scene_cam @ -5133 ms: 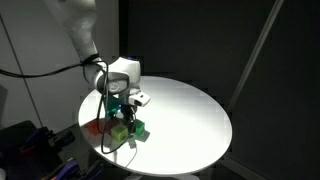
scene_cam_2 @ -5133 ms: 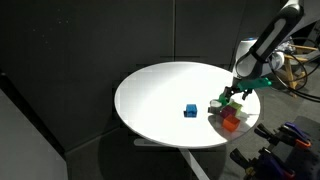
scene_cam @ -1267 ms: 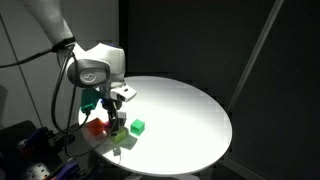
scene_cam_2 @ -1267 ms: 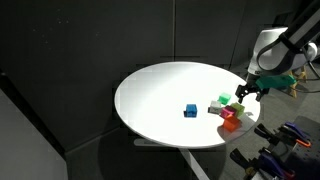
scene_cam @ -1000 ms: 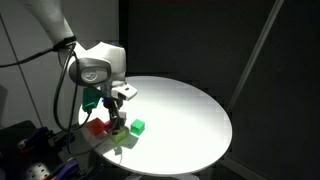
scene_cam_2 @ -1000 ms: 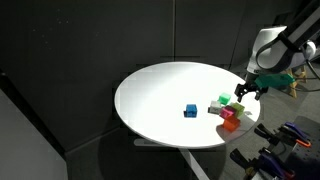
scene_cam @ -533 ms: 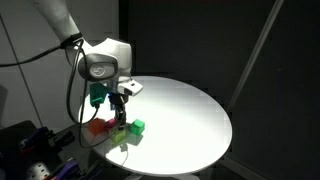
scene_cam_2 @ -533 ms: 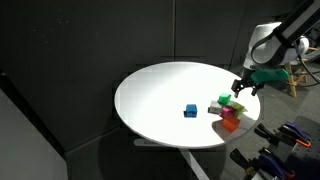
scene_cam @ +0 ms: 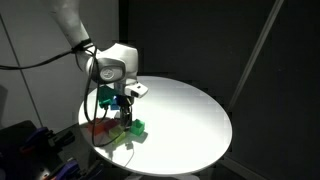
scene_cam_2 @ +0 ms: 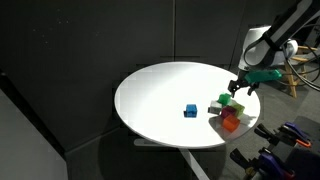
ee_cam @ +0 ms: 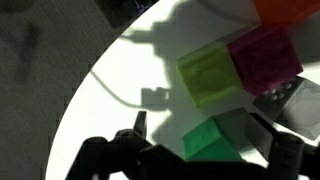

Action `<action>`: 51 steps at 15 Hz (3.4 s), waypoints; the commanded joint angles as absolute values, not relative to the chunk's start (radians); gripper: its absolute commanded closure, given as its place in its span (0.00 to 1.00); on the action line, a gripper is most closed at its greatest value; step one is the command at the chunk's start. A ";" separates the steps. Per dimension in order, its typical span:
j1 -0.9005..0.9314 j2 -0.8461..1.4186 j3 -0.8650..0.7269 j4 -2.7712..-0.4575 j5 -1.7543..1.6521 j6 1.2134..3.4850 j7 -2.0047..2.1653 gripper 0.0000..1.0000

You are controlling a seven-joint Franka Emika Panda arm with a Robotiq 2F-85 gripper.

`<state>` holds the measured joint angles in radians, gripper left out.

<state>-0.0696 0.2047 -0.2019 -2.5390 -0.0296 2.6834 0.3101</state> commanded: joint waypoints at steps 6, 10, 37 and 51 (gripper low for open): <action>-0.082 0.303 -0.191 -2.462 0.007 2.702 0.292 0.00; -0.085 0.321 -0.186 -2.462 0.034 2.732 0.283 0.00; -0.083 0.342 -0.189 -2.533 0.046 2.772 0.262 0.00; -0.079 0.291 -0.197 -2.613 0.034 2.775 0.250 0.00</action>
